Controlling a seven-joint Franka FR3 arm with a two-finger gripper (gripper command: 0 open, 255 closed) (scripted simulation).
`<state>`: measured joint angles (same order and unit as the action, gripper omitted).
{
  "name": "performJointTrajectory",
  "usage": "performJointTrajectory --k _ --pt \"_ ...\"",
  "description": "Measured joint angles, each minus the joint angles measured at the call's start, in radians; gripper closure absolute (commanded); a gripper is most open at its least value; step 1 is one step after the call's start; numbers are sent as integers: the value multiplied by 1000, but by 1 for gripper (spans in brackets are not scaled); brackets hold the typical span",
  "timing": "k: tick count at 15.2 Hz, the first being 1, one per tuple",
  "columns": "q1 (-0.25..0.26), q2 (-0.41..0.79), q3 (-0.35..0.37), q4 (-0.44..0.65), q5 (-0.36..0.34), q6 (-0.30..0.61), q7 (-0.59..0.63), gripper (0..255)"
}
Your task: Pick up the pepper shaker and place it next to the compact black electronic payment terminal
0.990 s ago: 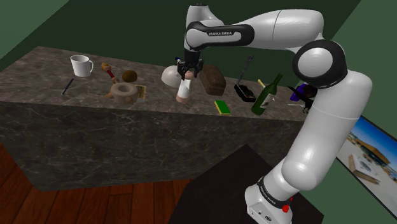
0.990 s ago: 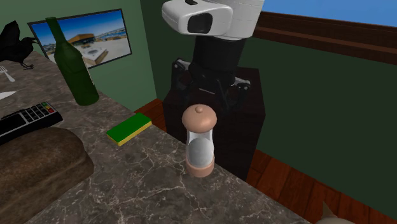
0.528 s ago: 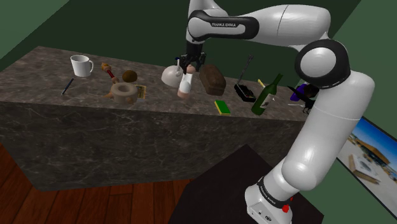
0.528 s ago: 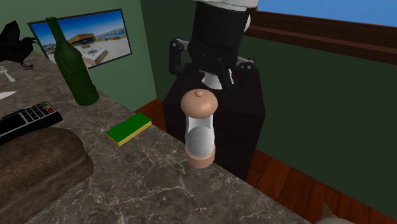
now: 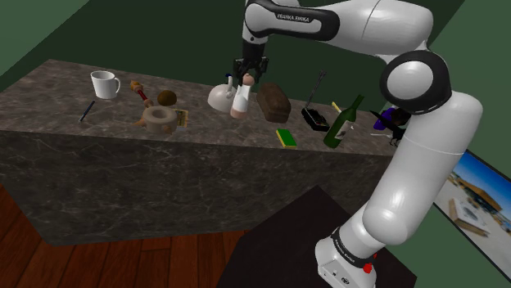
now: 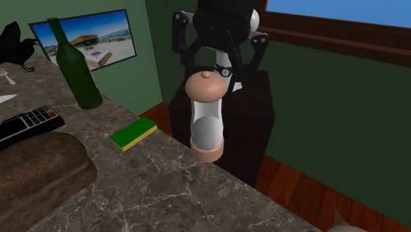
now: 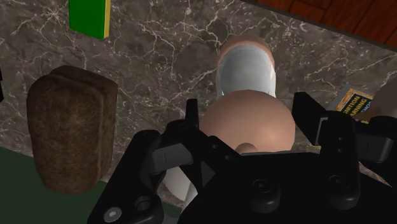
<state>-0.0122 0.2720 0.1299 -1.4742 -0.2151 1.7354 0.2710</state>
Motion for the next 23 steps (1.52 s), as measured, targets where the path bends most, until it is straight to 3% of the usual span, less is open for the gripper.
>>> performJointTrajectory --k 13,23 --pt "13 32 2 222 -2 -188 -27 255" --pt "33 123 0 501 -17 -374 -57 255"
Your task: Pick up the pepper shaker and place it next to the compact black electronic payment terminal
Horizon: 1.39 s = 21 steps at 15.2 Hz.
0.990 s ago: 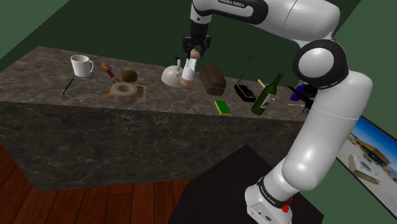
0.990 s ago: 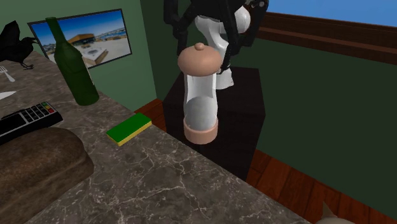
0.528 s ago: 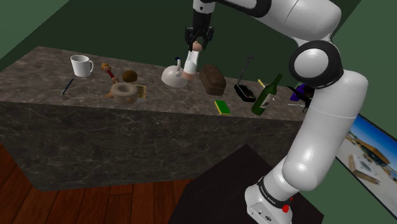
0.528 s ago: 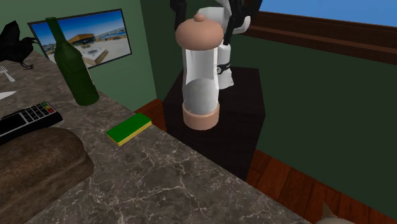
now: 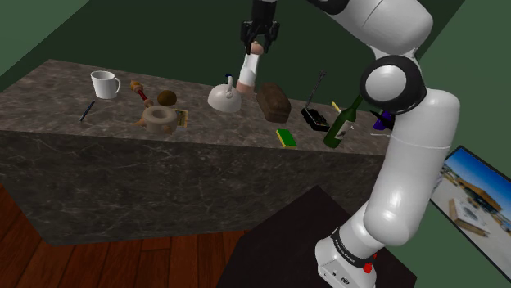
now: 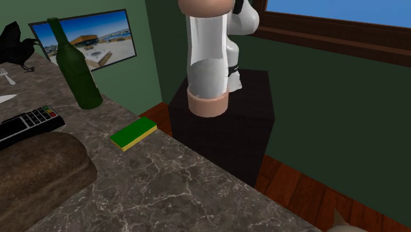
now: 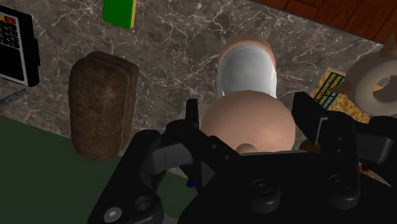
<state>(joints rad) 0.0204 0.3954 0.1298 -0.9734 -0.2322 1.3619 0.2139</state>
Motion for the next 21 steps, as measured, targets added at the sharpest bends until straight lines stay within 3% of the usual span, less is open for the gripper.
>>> performJointTrajectory --k 3,7,12,21 --pt "-18 -18 -5 -11 4 -3 -23 255" --pt "-89 -123 -28 -170 25 65 -92 255" --pt "-167 -198 -66 -280 44 120 -196 255" --pt "-298 -235 -150 -335 71 174 -399 255"
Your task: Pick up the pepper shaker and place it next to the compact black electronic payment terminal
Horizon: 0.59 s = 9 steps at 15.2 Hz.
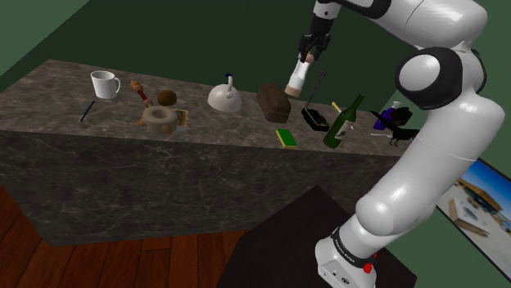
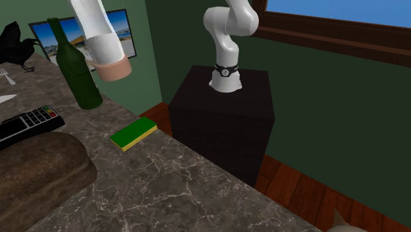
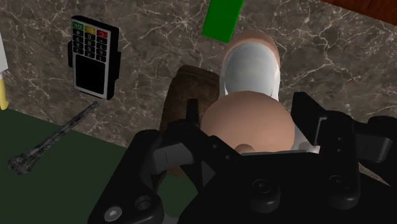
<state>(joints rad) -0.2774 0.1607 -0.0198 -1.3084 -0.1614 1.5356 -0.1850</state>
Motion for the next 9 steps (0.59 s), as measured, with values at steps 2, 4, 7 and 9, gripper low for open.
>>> performJointTrajectory --k 2,4,7,9 --pt "-29 -2 -19 -2 6 8 -47 255" --pt "-59 5 -39 -1 14 21 -94 255" --pt "-99 9 -65 5 24 29 -158 255" --pt "-128 40 -83 55 35 17 -206 255"
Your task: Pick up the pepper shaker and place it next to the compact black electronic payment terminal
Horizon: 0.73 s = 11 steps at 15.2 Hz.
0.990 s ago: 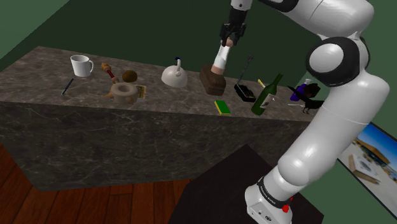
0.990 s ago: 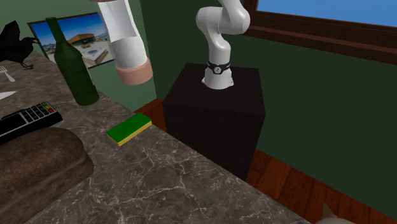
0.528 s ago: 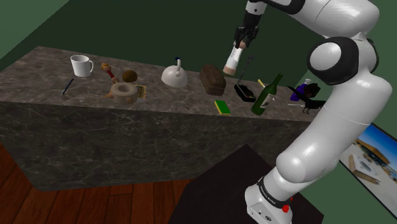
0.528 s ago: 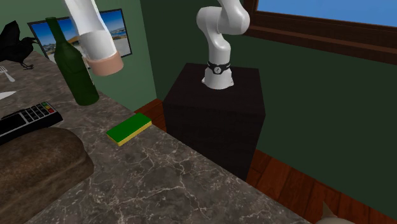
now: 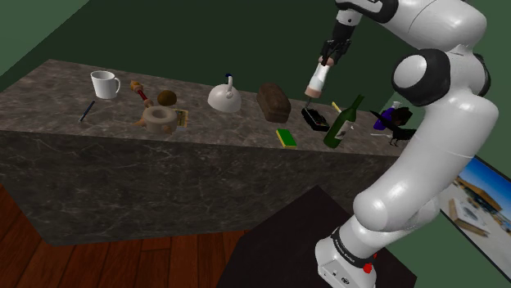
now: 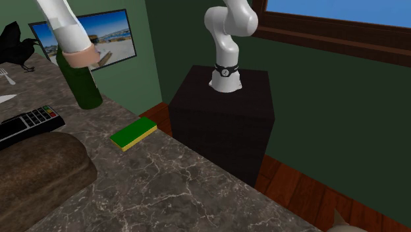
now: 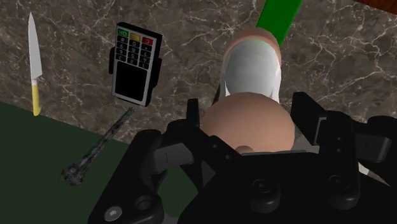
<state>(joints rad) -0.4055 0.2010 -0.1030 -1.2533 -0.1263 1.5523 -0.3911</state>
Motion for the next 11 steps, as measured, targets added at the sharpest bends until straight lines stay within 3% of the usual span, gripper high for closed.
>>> performJointTrajectory --k 6,11 --pt "-97 68 -51 81 36 5 -141 255" --pt "-191 201 -82 283 81 -54 -254 255"
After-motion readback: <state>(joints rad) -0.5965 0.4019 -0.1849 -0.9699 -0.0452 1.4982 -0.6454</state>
